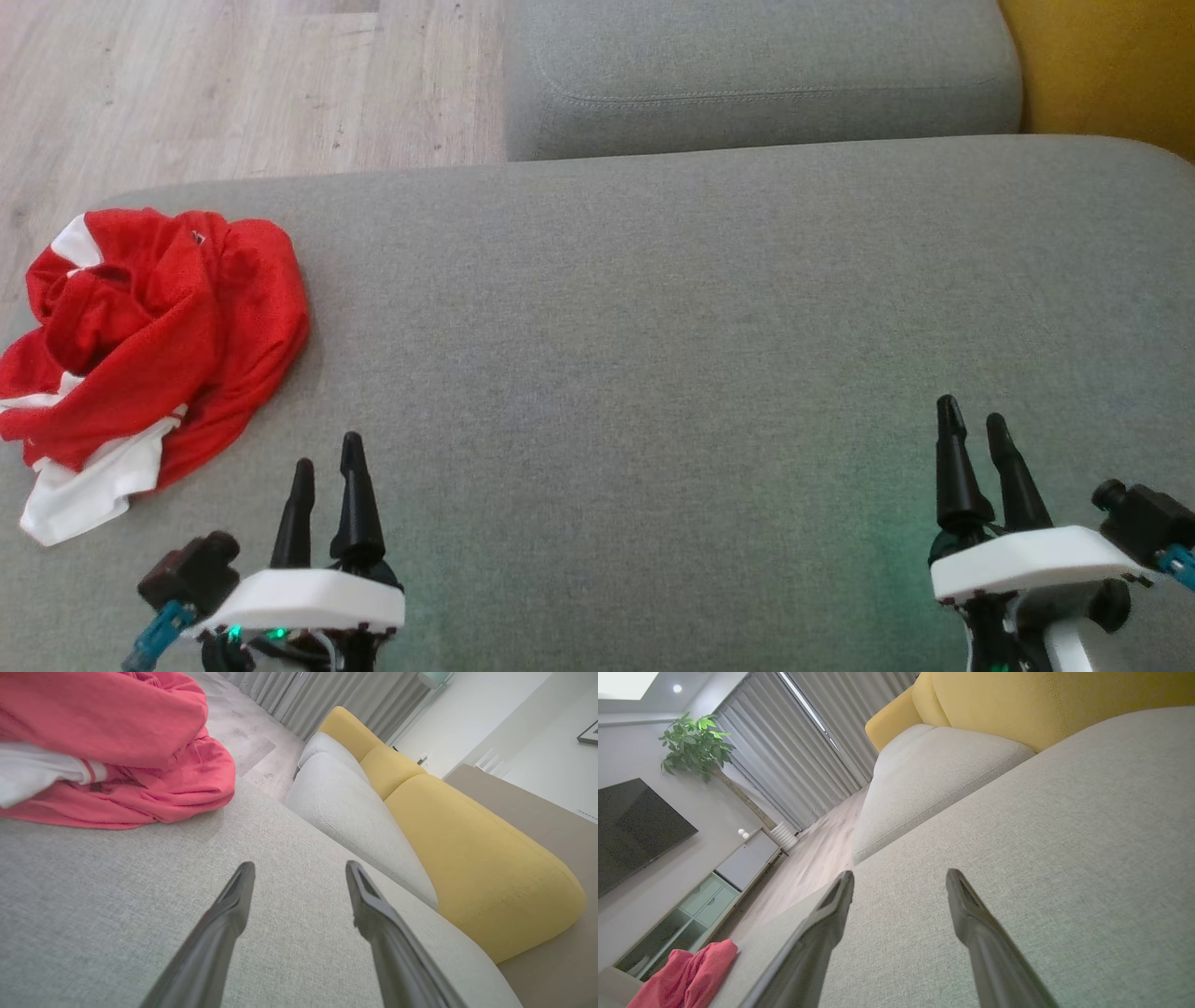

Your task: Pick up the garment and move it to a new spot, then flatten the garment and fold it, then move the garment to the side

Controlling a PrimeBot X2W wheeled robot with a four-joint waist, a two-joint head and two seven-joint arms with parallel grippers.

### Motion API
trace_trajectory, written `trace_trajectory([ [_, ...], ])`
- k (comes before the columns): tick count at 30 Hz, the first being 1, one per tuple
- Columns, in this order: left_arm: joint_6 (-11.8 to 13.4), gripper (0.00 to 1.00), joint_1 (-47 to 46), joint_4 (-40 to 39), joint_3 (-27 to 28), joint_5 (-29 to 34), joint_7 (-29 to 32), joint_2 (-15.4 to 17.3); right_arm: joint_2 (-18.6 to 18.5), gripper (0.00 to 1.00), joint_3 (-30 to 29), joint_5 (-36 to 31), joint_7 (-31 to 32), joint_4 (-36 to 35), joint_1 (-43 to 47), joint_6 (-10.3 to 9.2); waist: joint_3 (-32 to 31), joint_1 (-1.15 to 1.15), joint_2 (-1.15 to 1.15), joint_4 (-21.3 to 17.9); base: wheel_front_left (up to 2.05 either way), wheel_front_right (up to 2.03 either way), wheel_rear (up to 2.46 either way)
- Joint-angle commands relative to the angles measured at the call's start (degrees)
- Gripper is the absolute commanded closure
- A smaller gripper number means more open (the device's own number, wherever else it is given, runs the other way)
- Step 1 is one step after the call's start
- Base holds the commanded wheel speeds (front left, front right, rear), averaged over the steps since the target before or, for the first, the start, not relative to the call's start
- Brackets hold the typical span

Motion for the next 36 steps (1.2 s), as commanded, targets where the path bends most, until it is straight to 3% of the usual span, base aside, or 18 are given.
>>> trace_trajectory([
  [1, 0.2, 0.0, -3.1, -2.1, 0.6, 1.8, -1.1, 0.5, -0.4, 0.0, 1.1, -2.0, -1.0, -2.5, -2.2, -0.01, 0.0, 0.0, 0.0, 0.0, 0.0, 0.0, 0.0],
  [36, 2.2, 0.0, -4.6, 0.1, -4.3, 23.2, -6.9, 0.7, -0.6, 0.0, 2.1, -29.1, -6.9, -0.1, -0.9, -0.02, -1.5, 0.0, 0.0, 0.9, 0.0, 0.0, 0.0],
])
